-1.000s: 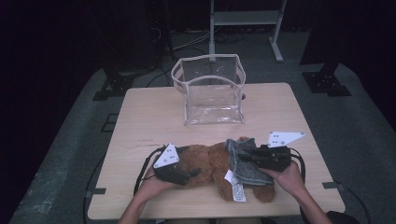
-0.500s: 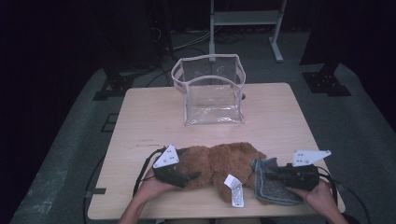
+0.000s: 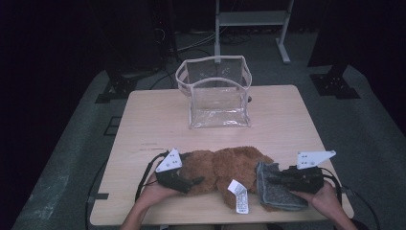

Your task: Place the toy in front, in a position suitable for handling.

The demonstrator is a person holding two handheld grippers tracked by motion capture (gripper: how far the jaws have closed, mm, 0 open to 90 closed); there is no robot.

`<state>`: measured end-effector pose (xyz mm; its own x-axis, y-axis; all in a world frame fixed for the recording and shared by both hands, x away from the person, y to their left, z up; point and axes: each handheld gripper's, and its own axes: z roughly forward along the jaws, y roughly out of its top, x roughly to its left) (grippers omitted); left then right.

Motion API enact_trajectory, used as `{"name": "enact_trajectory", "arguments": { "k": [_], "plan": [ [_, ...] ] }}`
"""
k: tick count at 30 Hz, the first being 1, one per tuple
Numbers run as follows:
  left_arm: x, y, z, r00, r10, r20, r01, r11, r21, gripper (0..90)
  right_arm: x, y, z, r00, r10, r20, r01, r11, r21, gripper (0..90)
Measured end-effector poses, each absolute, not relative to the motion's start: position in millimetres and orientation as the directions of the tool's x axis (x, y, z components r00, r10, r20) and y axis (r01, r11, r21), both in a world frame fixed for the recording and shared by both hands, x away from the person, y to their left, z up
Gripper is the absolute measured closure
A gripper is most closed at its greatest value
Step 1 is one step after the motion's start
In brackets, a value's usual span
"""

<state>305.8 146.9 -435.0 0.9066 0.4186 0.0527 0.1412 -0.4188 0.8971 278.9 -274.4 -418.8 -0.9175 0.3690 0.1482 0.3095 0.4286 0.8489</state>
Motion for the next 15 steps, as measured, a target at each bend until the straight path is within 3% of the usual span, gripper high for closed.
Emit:
{"name": "enact_trajectory", "arguments": {
  "k": [4,10,15],
  "plan": [
    [309,148,-434,0.9,0.431,0.071,0.128,-0.415,0.901,8.9,290,-254,-427,-0.925,0.36,0.12,0.293,0.477,0.829,78.2],
    [324,159,-430,0.875,0.479,0.073,0.151,-0.414,0.897,9.4,323,-240,-426,-0.91,0.402,0.101,0.295,0.456,0.84,77.9],
    [324,163,-435,0.881,0.47,0.052,0.16,-0.4,0.902,9.4,327,-246,-430,-0.918,0.375,0.13,0.303,0.45,0.84,77.9]
  ]
}}
